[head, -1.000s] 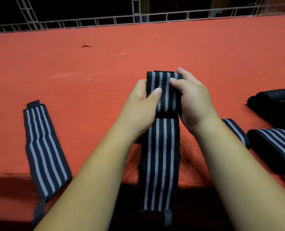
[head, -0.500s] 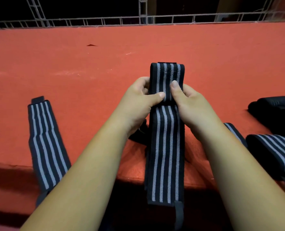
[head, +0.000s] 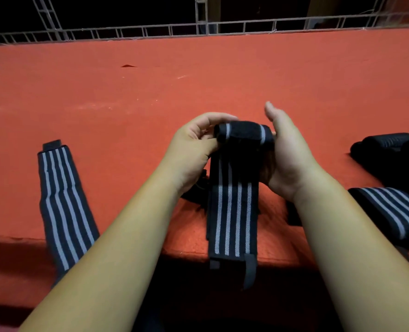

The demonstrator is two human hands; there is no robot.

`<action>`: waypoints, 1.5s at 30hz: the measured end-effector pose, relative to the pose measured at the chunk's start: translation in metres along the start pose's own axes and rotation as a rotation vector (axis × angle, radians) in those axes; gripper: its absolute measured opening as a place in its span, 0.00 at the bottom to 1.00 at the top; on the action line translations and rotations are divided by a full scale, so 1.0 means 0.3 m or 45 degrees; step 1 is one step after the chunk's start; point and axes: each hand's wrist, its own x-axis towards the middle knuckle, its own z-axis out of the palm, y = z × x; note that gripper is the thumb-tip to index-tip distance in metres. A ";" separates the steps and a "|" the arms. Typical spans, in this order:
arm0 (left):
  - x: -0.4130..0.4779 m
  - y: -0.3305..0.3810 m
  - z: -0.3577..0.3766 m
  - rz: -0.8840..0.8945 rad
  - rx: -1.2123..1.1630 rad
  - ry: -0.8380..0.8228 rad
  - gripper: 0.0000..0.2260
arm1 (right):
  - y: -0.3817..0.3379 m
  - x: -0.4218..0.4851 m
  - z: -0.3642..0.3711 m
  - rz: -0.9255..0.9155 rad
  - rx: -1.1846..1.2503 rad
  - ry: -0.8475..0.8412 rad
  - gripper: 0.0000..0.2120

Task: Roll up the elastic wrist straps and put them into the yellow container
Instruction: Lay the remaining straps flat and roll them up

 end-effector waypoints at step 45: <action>0.038 -0.023 0.106 -0.132 -0.242 0.071 0.23 | -0.021 0.017 -0.064 0.049 0.114 0.340 0.38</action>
